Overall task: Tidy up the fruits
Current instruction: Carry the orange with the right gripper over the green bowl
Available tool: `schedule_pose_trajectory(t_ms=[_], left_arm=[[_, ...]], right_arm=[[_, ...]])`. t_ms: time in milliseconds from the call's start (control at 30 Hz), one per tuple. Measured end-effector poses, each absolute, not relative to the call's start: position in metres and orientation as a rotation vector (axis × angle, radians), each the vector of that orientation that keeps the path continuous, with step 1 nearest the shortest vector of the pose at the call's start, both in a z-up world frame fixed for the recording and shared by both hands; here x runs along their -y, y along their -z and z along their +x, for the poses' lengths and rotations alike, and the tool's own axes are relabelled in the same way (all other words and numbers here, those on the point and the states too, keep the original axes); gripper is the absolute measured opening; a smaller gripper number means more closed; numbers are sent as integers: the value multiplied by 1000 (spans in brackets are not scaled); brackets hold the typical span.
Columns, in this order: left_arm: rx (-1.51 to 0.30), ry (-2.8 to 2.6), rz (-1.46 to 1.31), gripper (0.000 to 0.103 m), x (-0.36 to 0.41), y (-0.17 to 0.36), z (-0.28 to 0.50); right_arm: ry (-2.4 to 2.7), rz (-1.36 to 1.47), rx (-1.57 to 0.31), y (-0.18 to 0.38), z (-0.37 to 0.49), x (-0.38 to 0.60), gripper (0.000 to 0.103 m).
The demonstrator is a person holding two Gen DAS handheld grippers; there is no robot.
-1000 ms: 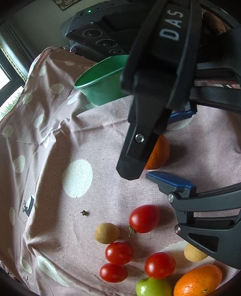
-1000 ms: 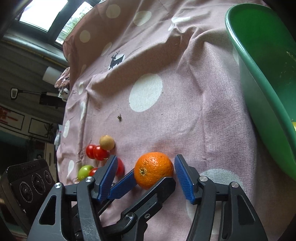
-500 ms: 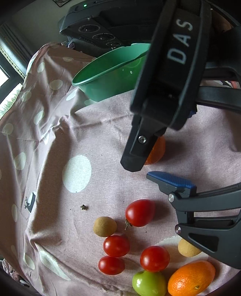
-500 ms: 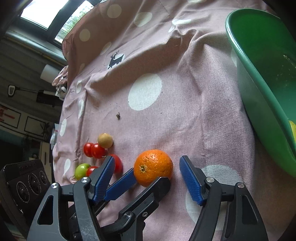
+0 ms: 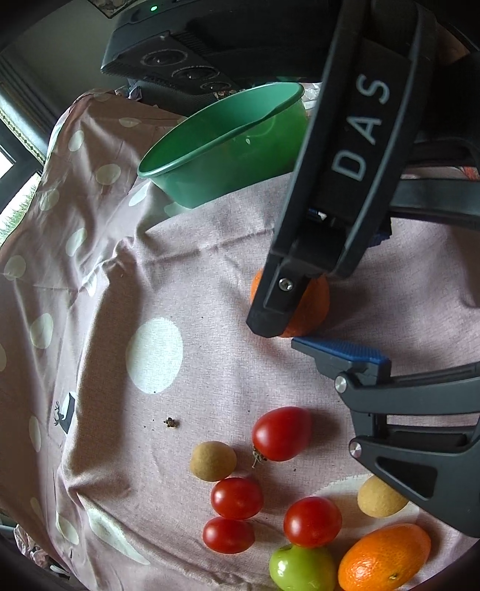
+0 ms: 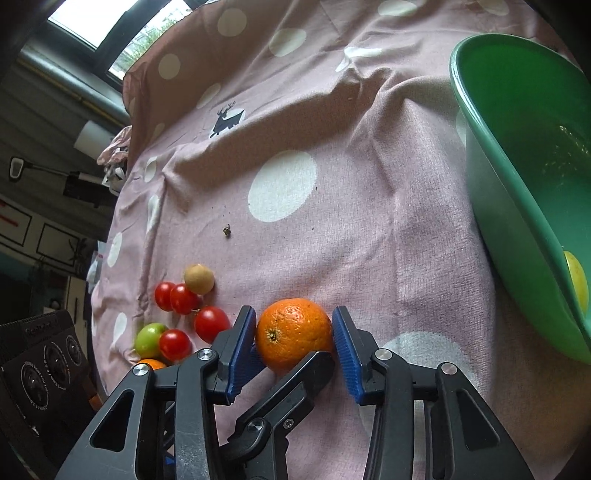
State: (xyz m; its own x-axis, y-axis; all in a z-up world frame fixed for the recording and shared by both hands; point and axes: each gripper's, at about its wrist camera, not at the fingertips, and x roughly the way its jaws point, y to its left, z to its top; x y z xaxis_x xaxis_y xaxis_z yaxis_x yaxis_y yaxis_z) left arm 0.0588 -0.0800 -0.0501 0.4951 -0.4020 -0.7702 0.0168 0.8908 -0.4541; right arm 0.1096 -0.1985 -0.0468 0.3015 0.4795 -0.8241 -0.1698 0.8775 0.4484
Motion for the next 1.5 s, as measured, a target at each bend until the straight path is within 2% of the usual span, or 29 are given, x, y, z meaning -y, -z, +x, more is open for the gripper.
schedule_pose_trajectory(t_ms=[967,1500], left_arm=[[-787,296,-335,41,84,-23,20],[-717,398,-249,41,140,-49,31]], right_arm=[[-492,283,-934,-29,65,201,46],[-434,353,-815,-53,60,259,45]])
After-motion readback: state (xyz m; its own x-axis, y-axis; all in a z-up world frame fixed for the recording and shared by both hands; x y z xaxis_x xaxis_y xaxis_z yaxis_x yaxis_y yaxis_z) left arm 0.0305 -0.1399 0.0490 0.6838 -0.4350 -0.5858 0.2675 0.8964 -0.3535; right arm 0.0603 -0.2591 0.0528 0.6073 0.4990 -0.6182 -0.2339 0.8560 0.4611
